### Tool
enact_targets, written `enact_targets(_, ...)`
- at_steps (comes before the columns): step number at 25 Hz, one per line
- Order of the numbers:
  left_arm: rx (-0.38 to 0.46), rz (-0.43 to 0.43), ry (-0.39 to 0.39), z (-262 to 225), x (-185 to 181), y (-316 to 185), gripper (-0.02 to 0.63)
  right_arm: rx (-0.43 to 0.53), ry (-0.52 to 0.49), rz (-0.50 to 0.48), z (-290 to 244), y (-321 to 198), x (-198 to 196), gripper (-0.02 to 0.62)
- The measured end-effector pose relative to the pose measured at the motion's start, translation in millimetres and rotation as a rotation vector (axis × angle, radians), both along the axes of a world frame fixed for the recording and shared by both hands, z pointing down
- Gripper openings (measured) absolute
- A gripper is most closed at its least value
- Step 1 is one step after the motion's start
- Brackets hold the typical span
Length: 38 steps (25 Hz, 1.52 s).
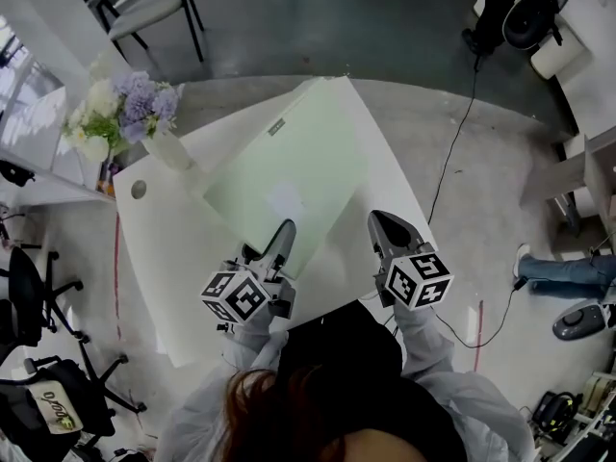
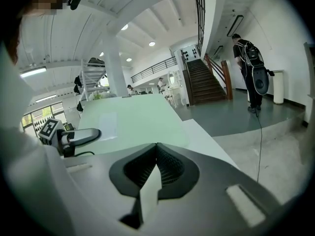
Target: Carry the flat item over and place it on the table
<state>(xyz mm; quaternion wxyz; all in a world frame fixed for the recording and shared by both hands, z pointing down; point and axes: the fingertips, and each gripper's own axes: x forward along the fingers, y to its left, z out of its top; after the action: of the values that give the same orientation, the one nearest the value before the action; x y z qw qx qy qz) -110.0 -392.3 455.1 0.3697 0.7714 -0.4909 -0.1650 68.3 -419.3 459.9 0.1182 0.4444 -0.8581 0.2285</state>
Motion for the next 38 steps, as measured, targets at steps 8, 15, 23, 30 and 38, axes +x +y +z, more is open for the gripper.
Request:
enact_targets(8, -0.033, -0.053, 0.082, 4, 14, -29, 0.267, -0.018, -0.010, -0.030, 3, -35, 16, 0.012)
enact_targets(15, -0.082, -0.100, 0.145, 16, 35, -55, 0.267, -0.054, -0.053, -0.064, 16, -65, 31, 0.012)
enact_targets(23, -0.135, -0.134, 0.246, 32, 54, -88, 0.268, -0.099, -0.085, -0.094, 35, -93, 46, 0.012)
enact_targets(30, -0.230, -0.178, 0.329, 61, 62, -108, 0.268, -0.148, -0.108, -0.114, 58, -111, 54, 0.012)
enact_targets(38, -0.272, -0.220, 0.544, 80, 64, -138, 0.268, -0.198, -0.131, -0.139, 76, -122, 50, 0.012)
